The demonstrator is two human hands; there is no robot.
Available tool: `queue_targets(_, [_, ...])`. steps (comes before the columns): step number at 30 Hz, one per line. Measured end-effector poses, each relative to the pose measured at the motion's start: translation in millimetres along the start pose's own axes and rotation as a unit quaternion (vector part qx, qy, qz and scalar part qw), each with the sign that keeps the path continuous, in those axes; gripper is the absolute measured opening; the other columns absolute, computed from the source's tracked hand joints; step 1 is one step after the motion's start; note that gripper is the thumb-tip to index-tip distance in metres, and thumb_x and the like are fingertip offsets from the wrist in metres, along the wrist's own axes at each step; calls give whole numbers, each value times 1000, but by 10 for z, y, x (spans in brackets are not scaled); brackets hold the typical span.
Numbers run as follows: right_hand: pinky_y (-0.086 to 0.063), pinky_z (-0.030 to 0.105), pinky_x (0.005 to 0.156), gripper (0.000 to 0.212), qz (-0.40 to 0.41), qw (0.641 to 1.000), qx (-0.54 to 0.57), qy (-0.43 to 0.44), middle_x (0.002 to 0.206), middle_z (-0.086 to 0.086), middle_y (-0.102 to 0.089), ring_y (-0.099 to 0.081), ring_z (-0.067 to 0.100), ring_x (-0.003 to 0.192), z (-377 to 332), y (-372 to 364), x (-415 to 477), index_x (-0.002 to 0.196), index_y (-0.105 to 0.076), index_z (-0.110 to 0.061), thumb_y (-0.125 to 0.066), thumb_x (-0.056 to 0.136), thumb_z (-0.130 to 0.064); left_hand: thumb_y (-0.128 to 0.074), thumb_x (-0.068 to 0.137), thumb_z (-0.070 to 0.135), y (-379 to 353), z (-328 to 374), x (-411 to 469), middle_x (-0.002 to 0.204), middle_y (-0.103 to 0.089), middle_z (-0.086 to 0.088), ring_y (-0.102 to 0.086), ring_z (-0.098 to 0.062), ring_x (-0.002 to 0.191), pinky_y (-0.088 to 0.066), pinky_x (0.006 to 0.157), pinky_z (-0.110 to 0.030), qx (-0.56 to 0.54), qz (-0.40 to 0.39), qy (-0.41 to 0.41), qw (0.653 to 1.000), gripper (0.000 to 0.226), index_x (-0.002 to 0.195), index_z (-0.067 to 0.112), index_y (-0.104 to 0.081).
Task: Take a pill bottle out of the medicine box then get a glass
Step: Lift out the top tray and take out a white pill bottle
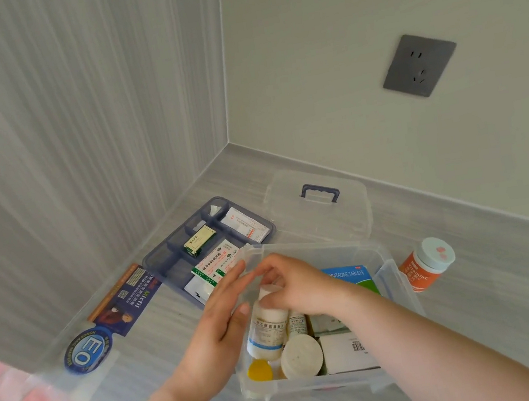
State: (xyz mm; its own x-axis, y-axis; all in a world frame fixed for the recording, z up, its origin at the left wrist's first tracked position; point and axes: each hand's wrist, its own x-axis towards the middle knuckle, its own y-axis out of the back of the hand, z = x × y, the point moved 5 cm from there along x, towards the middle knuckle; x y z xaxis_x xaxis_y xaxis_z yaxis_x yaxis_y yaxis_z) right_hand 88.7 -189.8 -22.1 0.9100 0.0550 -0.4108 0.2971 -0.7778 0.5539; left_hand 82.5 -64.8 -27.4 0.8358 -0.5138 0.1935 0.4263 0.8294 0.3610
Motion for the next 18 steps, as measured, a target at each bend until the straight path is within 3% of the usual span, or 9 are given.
queue_targets(3, [-43,27,89,34,44,999,14,27,118,5,-58,-53,13,103,-64,129,-127,110,-55,-17,-63,77,-13,-39,88,-1,-2,26,0,131,-27,22,-18,13,125,-17,105,-4,-10,6,2,1000,48,110,42,-36])
queue_targets(6, [-47,32,89,25,107,989,75,72,100,-3,-61,-58,17,99,-170,375,-345,89,-58,-29,-65,75,-9,-39,88,0,10,48,-6,131,-26,23,-18,12,124,-18,108,-20,-5,-1,14,1000,46,110,40,-37])
queue_targets(8, [-48,29,85,36,160,977,88,105,91,-10,-61,-60,14,92,-224,609,-534,78,-54,-39,-65,74,-5,-42,88,3,29,75,-2,133,-25,22,-18,11,125,-16,107,-20,17,-13,16,1000,44,108,42,-38])
queue_targets(11, [-46,23,83,41,260,952,93,136,88,-16,-61,-60,7,85,-168,992,-897,77,-55,-39,-65,72,0,-49,87,14,64,103,31,138,-26,17,-18,0,130,-13,109,-22,118,-14,18,993,39,115,40,-40])
queue_targets(15, [-44,9,69,45,412,899,105,108,85,-16,-62,-59,-6,73,297,1337,-1492,76,-57,-41,-64,71,3,-52,85,17,-10,233,93,141,-39,3,-16,-9,135,-10,110,-28,231,13,-11,973,36,121,24,-50])
queue_targets(18, [-42,10,65,41,485,871,77,31,90,-3,-64,-59,-2,76,779,1367,-1794,82,-56,-37,-64,72,3,-50,86,17,-188,304,118,142,-40,3,-19,-12,137,-4,110,-27,265,-28,-32,963,35,121,25,-50])
